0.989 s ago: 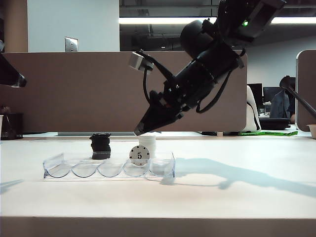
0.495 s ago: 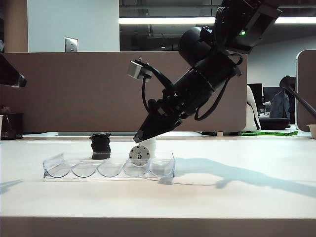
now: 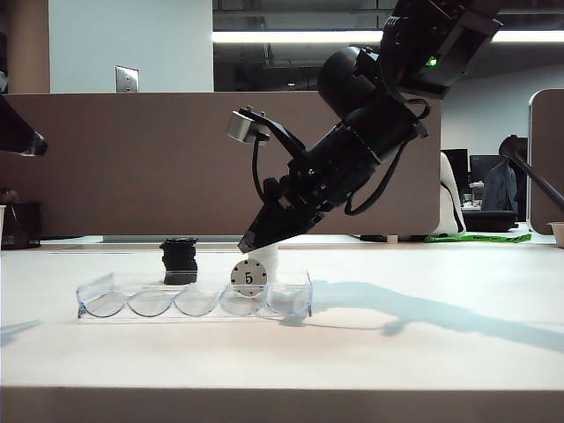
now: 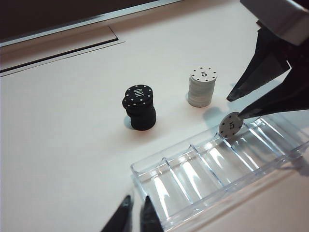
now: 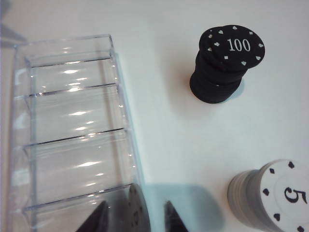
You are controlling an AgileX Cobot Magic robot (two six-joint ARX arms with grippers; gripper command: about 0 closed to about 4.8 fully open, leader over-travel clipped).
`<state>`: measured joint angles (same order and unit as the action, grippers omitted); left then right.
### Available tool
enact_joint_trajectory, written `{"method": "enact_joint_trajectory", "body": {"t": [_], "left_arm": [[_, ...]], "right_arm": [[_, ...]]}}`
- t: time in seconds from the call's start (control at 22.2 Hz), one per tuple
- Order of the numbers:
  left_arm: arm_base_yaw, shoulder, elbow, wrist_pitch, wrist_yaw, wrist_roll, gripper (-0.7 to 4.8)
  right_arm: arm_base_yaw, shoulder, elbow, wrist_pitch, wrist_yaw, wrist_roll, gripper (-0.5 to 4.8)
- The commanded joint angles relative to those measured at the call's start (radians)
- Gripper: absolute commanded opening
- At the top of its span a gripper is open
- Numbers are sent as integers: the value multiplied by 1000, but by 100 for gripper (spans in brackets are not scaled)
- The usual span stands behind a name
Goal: Pick up the chip in the box and place it on the pile of chips with the same color.
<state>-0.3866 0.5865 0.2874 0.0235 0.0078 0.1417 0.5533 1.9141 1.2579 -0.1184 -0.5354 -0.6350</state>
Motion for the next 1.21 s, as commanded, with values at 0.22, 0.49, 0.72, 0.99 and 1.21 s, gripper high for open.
{"method": "enact_joint_trajectory", "body": {"t": [0.22, 0.49, 0.72, 0.99, 1.21], "left_arm": [[0, -2, 3, 9, 3, 0, 30], [0, -2, 3, 9, 3, 0, 30], [0, -2, 3, 9, 3, 0, 30], [0, -2, 3, 9, 3, 0, 30], [0, -2, 3, 9, 3, 0, 30]], "right_arm": [[0, 24, 5, 20, 19, -2, 153], [0, 39, 5, 22, 21, -1, 153], [0, 43, 5, 22, 21, -1, 148], [0, 43, 5, 26, 21, -1, 147], [0, 43, 5, 26, 21, -2, 93]]}}
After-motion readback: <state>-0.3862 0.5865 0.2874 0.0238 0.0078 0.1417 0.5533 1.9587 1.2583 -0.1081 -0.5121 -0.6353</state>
